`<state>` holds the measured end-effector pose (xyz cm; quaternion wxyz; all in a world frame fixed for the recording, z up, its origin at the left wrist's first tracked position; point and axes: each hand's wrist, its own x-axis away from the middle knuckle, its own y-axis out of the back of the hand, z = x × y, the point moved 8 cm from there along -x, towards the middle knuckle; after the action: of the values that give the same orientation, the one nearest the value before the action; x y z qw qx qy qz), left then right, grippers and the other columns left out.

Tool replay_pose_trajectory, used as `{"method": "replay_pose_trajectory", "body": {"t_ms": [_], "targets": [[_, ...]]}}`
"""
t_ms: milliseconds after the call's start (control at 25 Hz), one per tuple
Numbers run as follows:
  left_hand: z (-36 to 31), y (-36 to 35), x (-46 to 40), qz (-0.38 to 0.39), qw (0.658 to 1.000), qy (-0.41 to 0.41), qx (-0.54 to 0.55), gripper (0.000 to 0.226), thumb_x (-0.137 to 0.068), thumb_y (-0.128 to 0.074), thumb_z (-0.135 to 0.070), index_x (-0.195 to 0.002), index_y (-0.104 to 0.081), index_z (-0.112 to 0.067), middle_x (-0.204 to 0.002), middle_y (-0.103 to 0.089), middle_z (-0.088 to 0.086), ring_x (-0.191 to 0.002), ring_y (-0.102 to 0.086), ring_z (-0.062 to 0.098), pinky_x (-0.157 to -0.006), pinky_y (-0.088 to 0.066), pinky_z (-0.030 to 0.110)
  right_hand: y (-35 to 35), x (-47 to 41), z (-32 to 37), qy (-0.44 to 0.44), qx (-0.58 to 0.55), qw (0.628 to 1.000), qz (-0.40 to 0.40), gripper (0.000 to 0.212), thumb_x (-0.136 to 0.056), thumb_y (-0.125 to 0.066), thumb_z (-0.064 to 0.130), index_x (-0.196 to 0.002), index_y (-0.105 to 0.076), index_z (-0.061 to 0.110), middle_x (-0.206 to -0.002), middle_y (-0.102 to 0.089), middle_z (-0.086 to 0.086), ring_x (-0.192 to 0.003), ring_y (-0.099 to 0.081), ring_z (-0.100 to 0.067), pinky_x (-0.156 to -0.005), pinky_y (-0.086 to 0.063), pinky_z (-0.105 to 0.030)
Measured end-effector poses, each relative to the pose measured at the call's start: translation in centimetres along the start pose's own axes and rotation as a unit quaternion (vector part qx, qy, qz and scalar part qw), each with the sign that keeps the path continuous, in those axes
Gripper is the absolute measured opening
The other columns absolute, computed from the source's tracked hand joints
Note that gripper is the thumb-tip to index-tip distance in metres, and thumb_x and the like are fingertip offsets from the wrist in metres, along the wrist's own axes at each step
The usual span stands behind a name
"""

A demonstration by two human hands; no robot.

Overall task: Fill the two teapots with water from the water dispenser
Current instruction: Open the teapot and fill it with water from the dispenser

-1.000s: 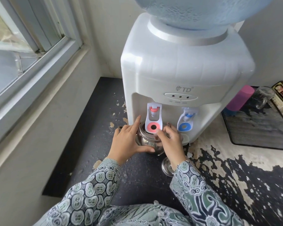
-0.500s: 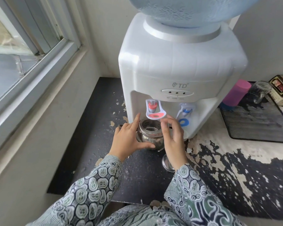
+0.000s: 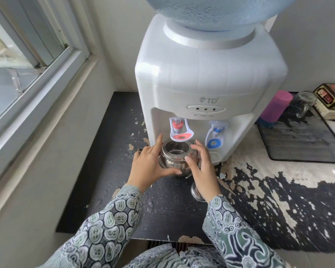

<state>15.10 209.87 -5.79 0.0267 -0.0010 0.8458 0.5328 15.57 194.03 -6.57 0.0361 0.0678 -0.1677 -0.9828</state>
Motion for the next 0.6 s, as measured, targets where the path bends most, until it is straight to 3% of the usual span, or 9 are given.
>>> {"method": "replay_pose_trajectory", "body": {"t_ms": [600], "targets": [[1.1, -0.8, -0.2, 0.001, 1.000, -0.002, 0.006, 0.125, -0.046, -0.040, -0.092, -0.146, -0.001, -0.029, -0.125, -0.058, -0.001, -0.114, -0.049, 0.020, -0.098, -0.039, 0.044, -0.3, -0.1, -0.7, -0.006, -0.021, 1.000, -0.005, 0.028, -0.087, -0.055, 0.011, -0.114, -0.050, 0.011, -0.140, -0.032, 0.007, -0.129, -0.031, -0.003, -0.099, -0.021, 0.001]]}}
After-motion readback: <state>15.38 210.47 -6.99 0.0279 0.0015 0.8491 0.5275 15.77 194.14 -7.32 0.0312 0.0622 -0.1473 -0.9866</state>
